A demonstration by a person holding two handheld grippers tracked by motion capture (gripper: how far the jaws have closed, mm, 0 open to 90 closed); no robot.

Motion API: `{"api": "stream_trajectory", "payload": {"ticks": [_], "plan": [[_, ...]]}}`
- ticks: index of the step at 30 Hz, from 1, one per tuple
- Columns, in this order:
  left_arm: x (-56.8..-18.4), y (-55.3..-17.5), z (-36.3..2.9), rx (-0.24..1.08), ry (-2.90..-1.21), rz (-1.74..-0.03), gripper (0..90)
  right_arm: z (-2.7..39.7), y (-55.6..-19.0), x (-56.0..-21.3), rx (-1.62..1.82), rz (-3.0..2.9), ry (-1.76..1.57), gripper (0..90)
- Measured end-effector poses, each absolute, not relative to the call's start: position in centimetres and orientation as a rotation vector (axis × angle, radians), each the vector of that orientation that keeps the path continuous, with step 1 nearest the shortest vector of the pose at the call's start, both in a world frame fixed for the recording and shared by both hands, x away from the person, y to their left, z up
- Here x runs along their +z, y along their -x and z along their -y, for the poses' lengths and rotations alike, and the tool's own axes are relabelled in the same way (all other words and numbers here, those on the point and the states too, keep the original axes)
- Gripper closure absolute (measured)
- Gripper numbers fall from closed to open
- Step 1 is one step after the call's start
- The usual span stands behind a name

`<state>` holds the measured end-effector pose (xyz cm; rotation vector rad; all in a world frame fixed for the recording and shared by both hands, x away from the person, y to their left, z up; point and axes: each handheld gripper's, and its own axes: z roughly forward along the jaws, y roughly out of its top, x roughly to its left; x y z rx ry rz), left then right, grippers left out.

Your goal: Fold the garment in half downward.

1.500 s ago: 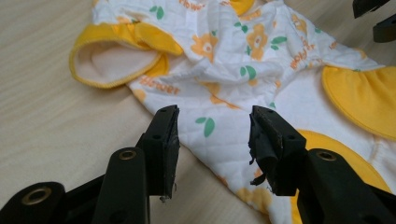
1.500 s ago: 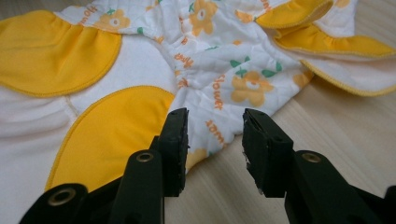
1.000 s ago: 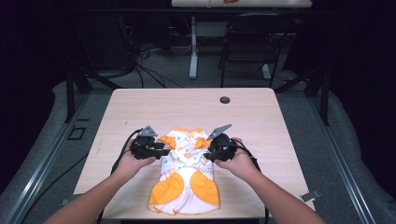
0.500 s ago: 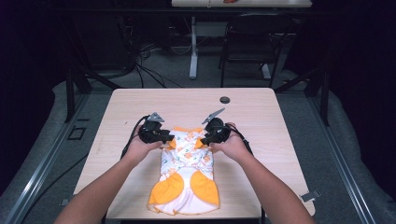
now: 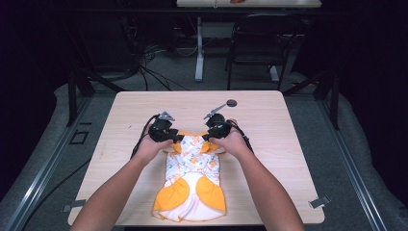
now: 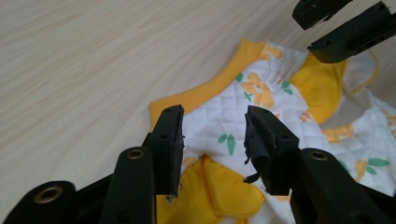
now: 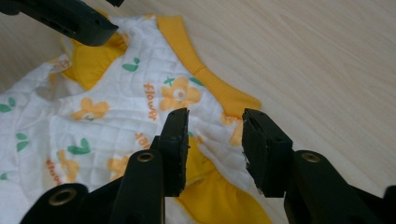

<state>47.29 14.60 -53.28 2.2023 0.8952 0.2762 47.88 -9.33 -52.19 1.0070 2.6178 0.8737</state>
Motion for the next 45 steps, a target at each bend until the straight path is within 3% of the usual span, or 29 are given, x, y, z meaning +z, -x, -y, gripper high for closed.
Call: {"api": "stream_trajectory", "payload": {"ticks": [1, 6, 14, 31, 38, 45], "plan": [[-53.4, -47.4, -14.6, 0.271, -2.19, -0.909, 60.9, 9.2, -48.2, -52.2, 0.866, -2.606, -1.023, 68.5], [-53.8, -48.1, -14.9, 0.28, -2.187, -0.954, 67.1, 9.3, -48.8, -52.5, 0.844, -2.572, -1.049, 76.9], [-54.9, -48.8, -15.0, 0.293, -2.198, -0.98, 68.9, 9.5, -49.2, -53.8, 0.82, -2.569, -1.112, 76.3], [-56.7, -49.1, -15.2, 0.305, -2.237, -1.032, 62.9, 9.6, -49.5, -55.8, 0.742, -2.576, -1.178, 66.3], [-57.1, -49.0, -15.4, 0.283, -2.214, -1.047, 63.2, 9.8, -49.6, -56.1, 0.779, -2.587, -1.181, 73.1], [-56.9, -49.0, -15.4, 0.25, -2.207, -1.059, 75.7, 9.5, -49.5, -55.9, 0.775, -2.603, -1.18, 82.3]]}}
